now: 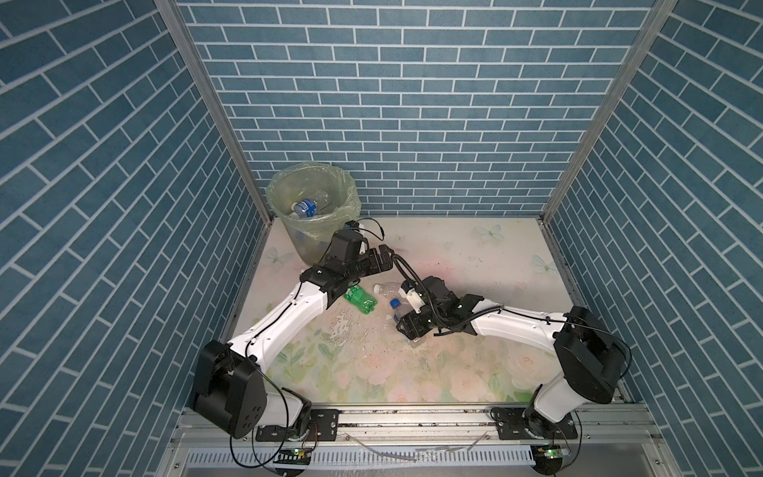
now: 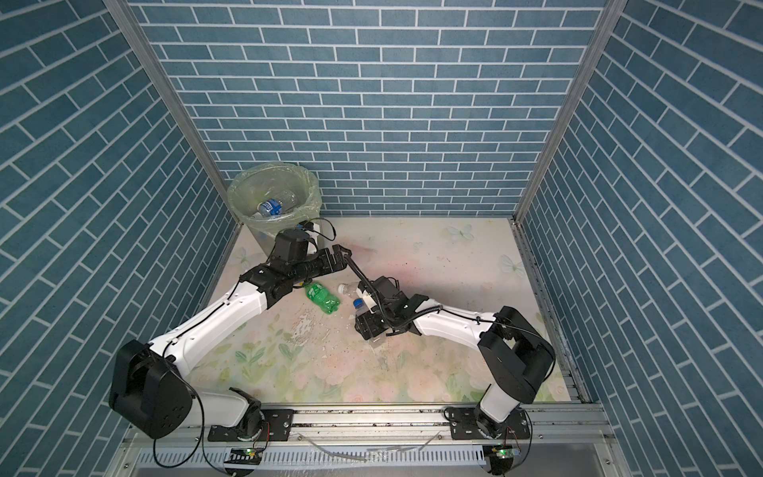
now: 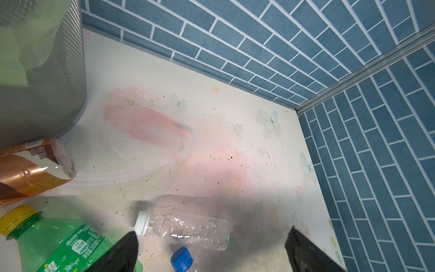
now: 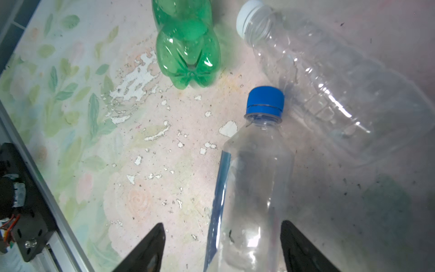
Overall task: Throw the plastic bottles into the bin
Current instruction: 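Lower the right gripper onto the blue-cap water bottle and close it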
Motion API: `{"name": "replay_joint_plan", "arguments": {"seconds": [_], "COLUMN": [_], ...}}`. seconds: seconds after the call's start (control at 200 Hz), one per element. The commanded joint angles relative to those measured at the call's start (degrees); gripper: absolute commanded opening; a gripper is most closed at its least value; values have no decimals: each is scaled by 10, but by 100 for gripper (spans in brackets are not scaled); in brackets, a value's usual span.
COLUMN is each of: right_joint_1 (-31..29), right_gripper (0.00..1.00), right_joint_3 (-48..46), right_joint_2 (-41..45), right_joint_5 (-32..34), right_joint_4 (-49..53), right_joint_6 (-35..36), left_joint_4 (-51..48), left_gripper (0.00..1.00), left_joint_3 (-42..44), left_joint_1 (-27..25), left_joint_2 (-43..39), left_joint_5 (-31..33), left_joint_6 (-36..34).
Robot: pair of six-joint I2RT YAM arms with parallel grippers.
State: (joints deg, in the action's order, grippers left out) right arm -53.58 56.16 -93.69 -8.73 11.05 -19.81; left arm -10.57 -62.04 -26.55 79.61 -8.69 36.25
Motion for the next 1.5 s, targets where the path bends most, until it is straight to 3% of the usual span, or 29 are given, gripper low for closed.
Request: {"name": "replay_joint_plan", "arguments": {"seconds": [0.0, 0.295, 0.545, 0.71, 1.495], "right_joint_1": [-3, -3, 0, 11, 178], "right_gripper": [75, 69, 54, 50, 44], "right_joint_3": [-14, -26, -60, -89, -113], "right_joint_2": [-20, -42, -23, -3, 122], "right_joint_5": [51, 67, 79, 83, 46], "right_joint_4": [7, 3, -6, -12, 22], "right_joint_6": [-23, -37, -47, -48, -19], "left_joint_4": [4, -1, 3, 6, 78], "left_gripper": [99, 99, 99, 99, 99], "left_joint_3": [15, 25, 18, 15, -21], "left_joint_1": [-3, -2, 1, 0, -7], "left_joint_2": [-11, -17, -3, 5, 82], "left_joint_5": [5, 23, 21, 19, -67], "left_joint_6": [6, 8, 14, 18, 79]}}
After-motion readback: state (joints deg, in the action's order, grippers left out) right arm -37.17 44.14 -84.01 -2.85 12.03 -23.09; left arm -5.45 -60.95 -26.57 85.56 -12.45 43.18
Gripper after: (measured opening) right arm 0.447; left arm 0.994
